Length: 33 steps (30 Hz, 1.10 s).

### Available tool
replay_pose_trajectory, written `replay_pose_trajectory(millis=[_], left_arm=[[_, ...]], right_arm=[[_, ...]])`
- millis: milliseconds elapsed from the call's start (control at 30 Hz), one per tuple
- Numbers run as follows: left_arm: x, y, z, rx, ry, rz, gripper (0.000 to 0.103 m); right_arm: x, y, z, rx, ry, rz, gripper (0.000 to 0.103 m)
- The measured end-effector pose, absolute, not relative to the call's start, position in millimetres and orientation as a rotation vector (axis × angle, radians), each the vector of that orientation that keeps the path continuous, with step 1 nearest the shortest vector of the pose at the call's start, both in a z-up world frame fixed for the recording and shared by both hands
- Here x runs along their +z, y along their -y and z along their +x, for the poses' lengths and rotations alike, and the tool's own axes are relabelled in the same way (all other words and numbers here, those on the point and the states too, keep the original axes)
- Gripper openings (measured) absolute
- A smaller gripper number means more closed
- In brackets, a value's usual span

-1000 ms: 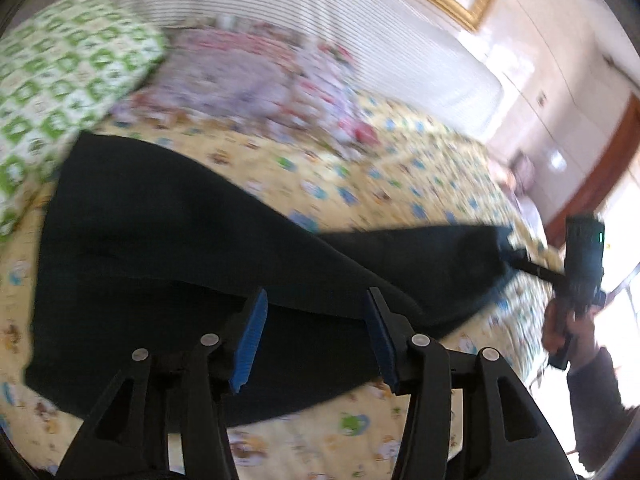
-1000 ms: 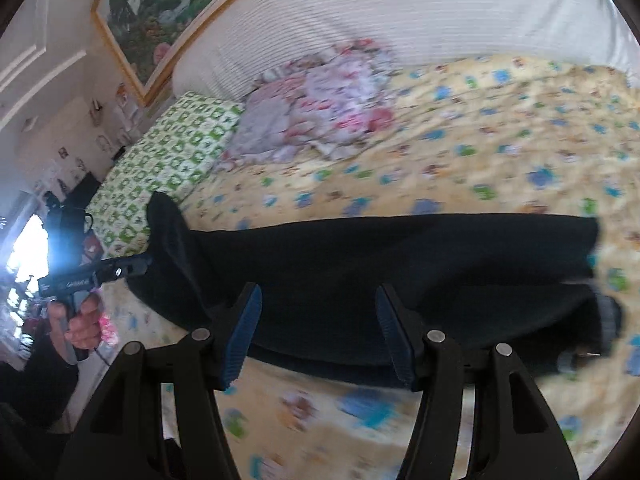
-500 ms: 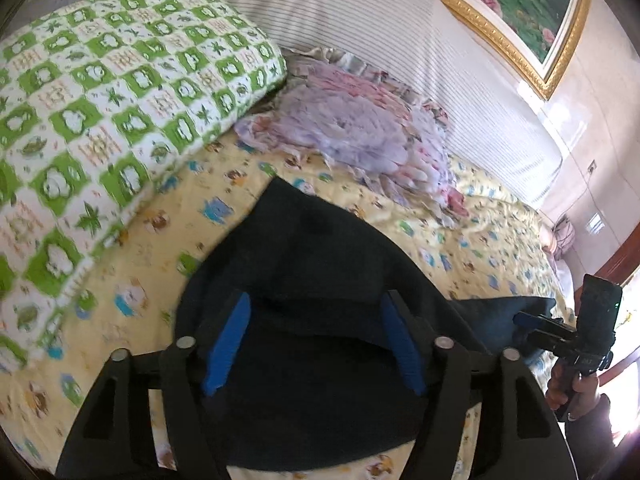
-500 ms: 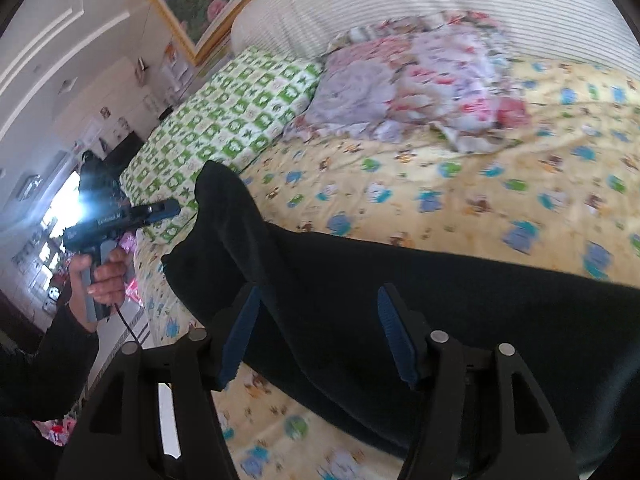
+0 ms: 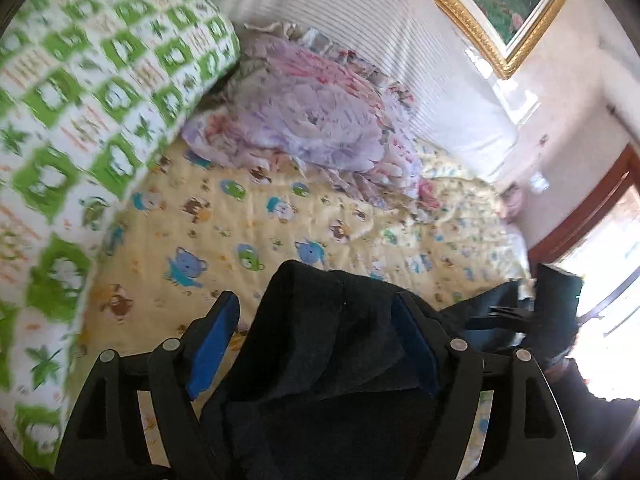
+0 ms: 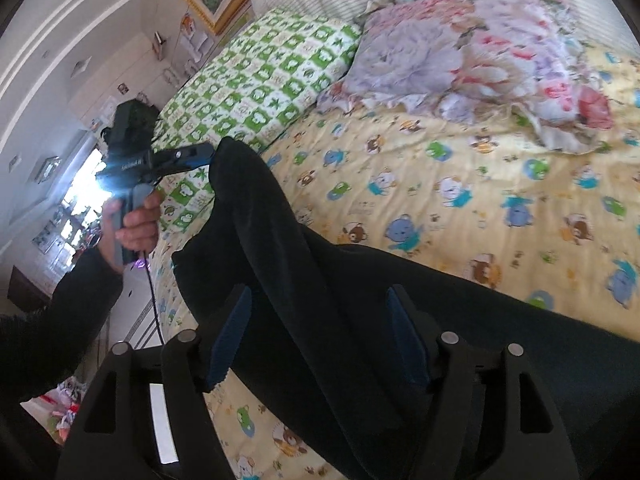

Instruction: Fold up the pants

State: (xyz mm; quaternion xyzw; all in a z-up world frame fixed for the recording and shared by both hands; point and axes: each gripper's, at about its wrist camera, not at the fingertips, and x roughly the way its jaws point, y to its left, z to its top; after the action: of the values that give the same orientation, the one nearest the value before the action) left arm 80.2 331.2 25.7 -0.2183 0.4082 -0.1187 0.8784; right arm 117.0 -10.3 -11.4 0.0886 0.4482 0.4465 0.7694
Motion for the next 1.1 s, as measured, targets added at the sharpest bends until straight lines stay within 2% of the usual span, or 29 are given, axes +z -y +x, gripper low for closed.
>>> replay_pose_trajectory(millis=[100, 167, 200, 233, 267, 300, 333, 433, 800, 1100], left_arm=[[22, -328, 81, -0.278, -0.859, -0.444, 0.073], [26, -320, 74, -0.274, -0.858, -0.398, 0.052], [27, -317, 70, -0.272, -0.856, -0.377, 0.045], [29, -314, 66, -0.271, -0.856, -0.363, 0.031], [30, -313, 63, -0.267, -0.856, -0.356, 0.015], [31, -311, 58, -0.259, -0.854, -0.349, 0.01], [33, -311, 54, -0.251, -0.848, -0.342, 0.009], [39, -303, 35, -0.23, -0.82, -0.32, 0.007], [40, -277, -43, -0.154, -0.76, -0.311, 0.004], [-3, -296, -77, -0.034, -0.803, -0.433, 0.002]], right_arm=[[-15, 1, 120, 1.005, -0.987, 0.198, 0.07], [-17, -3, 121, 1.022, -0.989, 0.197, 0.07], [-18, -5, 121, 1.028, -0.989, 0.192, 0.059], [-19, -7, 120, 1.04, -0.991, 0.188, 0.04], [-19, -9, 120, 1.05, -0.997, 0.183, 0.031], [-20, -10, 119, 1.052, -1.001, 0.173, 0.018], [-19, -12, 116, 1.046, -0.997, 0.154, 0.01], [-15, -14, 107, 1.062, -0.971, 0.136, 0.008], [-7, -21, 51, 1.138, -0.904, -0.029, 0.007], [-26, -27, 34, 1.159, -0.932, -0.054, 0.007]])
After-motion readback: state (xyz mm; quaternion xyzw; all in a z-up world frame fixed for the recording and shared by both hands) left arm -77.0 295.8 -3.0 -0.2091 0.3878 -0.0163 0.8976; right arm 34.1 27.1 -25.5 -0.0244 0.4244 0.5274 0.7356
